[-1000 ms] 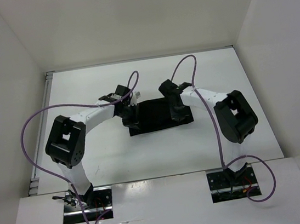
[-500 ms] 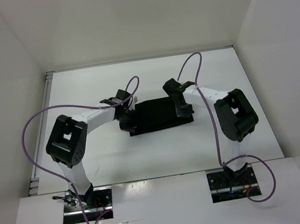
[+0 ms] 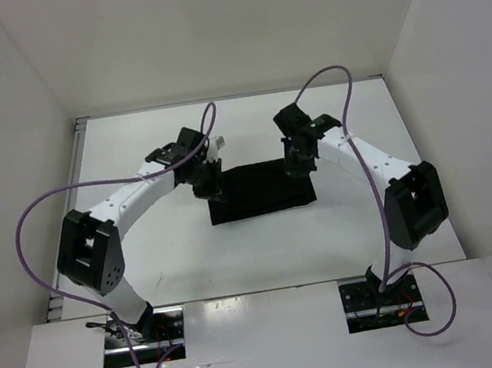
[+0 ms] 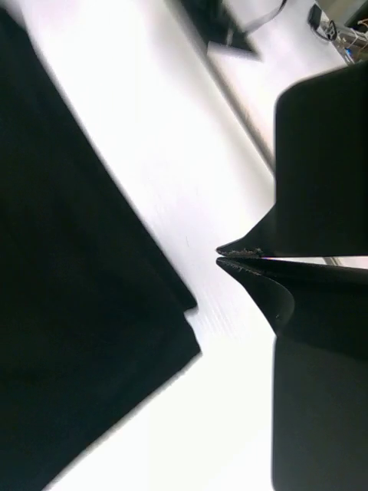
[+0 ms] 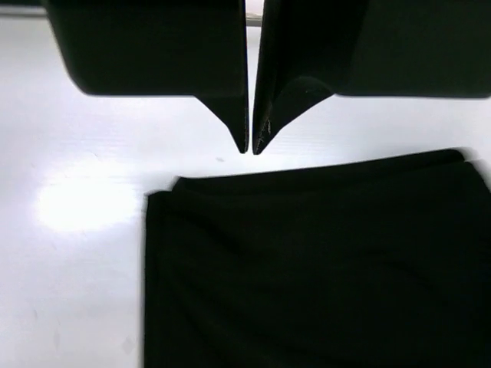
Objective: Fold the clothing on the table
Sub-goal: Fold the skirt
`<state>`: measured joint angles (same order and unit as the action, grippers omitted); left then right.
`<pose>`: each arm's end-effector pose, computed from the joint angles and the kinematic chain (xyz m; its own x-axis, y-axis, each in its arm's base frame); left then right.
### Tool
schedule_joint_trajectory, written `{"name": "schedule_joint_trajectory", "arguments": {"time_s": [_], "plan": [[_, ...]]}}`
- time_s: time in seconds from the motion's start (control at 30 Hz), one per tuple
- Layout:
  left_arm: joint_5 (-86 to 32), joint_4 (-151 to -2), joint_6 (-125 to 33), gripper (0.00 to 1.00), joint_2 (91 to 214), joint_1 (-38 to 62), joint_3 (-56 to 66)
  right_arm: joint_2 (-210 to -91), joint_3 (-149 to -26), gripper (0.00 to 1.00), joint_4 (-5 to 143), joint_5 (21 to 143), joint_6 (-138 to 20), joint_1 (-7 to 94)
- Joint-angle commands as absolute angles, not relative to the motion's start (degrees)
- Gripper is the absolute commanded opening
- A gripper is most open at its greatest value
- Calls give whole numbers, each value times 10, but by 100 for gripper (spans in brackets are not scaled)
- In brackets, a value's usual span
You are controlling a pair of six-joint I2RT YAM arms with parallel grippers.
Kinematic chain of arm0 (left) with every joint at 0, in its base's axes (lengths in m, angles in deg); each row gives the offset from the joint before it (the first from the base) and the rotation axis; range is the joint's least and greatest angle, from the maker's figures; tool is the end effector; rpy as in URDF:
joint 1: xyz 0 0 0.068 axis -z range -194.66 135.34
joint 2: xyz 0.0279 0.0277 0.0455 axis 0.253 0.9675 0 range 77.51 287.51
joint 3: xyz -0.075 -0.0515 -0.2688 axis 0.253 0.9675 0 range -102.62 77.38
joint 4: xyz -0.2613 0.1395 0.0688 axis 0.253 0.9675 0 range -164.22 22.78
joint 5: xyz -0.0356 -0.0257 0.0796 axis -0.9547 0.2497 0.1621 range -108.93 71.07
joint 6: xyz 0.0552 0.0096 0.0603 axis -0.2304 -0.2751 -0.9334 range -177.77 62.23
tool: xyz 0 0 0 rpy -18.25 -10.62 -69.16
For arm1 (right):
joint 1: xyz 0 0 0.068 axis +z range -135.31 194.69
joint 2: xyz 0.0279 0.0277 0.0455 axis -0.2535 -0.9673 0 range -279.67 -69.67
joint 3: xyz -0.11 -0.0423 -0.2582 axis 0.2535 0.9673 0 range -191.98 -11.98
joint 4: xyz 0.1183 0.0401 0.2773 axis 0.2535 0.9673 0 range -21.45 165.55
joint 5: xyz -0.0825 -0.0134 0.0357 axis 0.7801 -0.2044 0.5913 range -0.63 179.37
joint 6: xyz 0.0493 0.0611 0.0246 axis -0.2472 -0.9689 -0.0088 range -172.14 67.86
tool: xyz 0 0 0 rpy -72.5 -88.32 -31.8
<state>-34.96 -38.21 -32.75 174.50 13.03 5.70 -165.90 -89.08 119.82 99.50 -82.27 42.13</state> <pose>0.3538 -0.2079 0.1916 -0.9425 0.0354 -0.3324 0.1824 0.8878 -0.4226 0.3538 0.1695 0.2129 -0.9245 0.0766 -0.3734 0.0725 0.9971 0.0251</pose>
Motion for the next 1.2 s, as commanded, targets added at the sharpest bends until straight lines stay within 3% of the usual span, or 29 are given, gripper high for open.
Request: {"name": "schedule_joint_trajectory", "arguments": {"time_s": [0.0, 0.27, 0.7, 0.87, 0.9, 1.0, 1.1, 1.17], "plan": [[-396, -355, -352, 6, 1711, 132, -14, -1638, -943, 9, 1203, 930, -804, 418], [-362, -382, -362, 6, 1828, 132, -60, -1757, -924, 3, 1103, 890, -798, 401], [-321, -452, -334, 3, 1875, 132, 74, -1701, -739, 3, 1063, 868, -818, 362], [-326, -456, -326, 3, 1868, 132, 99, -1690, -735, 1, 1070, 868, -819, 357], [-326, -449, -332, 3, 1858, 132, 93, -1669, -758, 5, 1079, 868, -819, 357], [-312, -420, -345, 3, 1823, 132, 56, -1619, -811, 48, 1097, 874, -801, 323], [-300, -380, -358, 3, 1805, 127, 21, -1606, -844, 48, 1103, 835, -774, 236], [-300, -361, -365, 4, 1796, 122, -9, -1613, -853, 59, 1108, 819, -763, 174]]}}
